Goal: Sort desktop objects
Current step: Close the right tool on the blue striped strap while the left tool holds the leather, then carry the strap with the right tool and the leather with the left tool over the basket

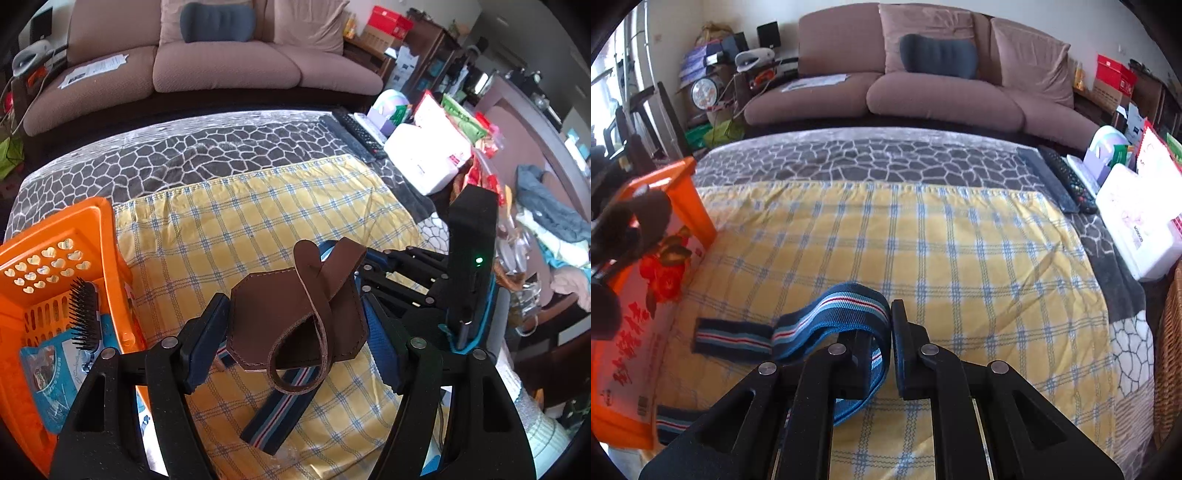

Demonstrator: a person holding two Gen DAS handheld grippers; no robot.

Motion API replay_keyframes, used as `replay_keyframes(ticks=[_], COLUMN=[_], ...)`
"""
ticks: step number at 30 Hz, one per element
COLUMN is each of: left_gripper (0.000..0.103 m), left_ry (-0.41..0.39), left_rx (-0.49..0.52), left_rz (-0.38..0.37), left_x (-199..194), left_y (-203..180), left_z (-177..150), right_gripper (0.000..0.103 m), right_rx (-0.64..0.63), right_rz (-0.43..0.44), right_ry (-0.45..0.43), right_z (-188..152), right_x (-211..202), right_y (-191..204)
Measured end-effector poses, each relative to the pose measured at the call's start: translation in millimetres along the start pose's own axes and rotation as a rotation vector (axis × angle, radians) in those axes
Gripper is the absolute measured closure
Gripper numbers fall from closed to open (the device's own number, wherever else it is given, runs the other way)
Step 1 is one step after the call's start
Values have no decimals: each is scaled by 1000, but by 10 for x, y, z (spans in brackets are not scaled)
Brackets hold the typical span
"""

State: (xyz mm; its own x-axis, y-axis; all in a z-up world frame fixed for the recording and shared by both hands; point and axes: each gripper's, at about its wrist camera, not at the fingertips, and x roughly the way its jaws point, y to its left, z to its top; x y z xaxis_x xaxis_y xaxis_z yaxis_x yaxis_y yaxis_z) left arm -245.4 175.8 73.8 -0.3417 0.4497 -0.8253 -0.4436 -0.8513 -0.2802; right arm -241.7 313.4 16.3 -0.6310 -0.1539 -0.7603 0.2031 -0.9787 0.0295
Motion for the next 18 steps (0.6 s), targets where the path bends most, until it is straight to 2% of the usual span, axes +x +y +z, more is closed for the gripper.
replay_keyframes(ticks=[9, 18], left_gripper=[34, 34], left_ry=[-66, -134], left_rx=[-23, -61], left_rz=[32, 89], left_x=[-619, -1375], left_y=[101, 375], left_z=[-131, -420], right_gripper=[95, 95], right_rx=[-37, -93], right_rz=[26, 45], right_ry=[-105, -200], right_z=[393, 751], right_x=[-808, -1716], right_y=[272, 763])
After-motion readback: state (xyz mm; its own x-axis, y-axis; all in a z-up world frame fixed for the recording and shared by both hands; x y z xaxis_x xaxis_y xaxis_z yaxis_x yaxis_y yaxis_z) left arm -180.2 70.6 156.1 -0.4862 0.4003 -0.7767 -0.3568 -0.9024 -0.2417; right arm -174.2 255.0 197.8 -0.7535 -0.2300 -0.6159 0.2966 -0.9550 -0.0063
